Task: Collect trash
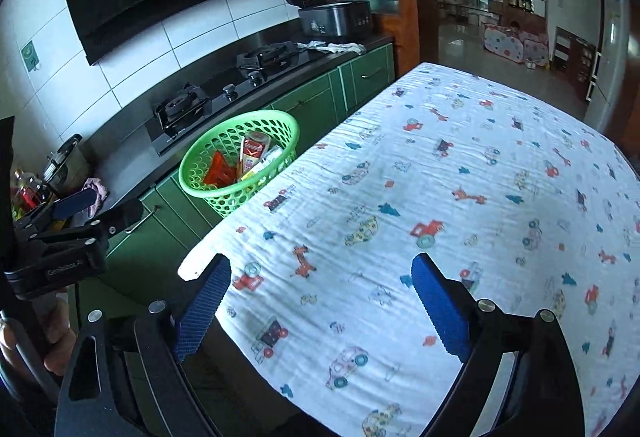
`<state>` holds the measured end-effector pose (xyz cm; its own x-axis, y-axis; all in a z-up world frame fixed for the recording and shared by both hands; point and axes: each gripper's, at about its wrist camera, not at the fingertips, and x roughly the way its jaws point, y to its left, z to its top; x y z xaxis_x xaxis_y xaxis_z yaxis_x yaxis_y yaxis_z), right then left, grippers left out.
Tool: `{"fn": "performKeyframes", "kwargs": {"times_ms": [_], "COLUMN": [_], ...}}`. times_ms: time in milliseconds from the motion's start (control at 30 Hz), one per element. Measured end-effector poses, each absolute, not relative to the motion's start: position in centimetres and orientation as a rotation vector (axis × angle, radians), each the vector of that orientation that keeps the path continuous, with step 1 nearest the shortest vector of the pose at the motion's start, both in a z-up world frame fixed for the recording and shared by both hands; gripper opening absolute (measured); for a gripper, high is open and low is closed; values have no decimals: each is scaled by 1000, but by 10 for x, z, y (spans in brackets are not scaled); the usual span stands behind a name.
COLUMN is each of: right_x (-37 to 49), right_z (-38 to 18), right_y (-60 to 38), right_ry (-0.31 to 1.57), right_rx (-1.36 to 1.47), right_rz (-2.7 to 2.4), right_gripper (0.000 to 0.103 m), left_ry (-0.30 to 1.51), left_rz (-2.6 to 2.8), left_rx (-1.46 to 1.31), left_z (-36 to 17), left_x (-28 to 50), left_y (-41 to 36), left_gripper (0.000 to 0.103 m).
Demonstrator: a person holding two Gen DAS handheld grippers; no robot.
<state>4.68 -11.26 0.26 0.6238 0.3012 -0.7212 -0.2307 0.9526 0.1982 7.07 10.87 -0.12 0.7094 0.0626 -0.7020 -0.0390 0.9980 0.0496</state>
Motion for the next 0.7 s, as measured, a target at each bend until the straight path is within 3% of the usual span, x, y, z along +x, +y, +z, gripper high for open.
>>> {"fn": "performKeyframes", "kwargs": {"times_ms": [700], "right_x": [18], "right_z": [7], "right_y": [-143], "right_ry": [822], "right_rx": [121], "right_rz": [236], "right_gripper": [90], "left_ry": [733], "left_rz": [87], "left_rx": [86], "left_z": [-4], "left_x": [39], "left_y": [74], "left_gripper": [98]}}
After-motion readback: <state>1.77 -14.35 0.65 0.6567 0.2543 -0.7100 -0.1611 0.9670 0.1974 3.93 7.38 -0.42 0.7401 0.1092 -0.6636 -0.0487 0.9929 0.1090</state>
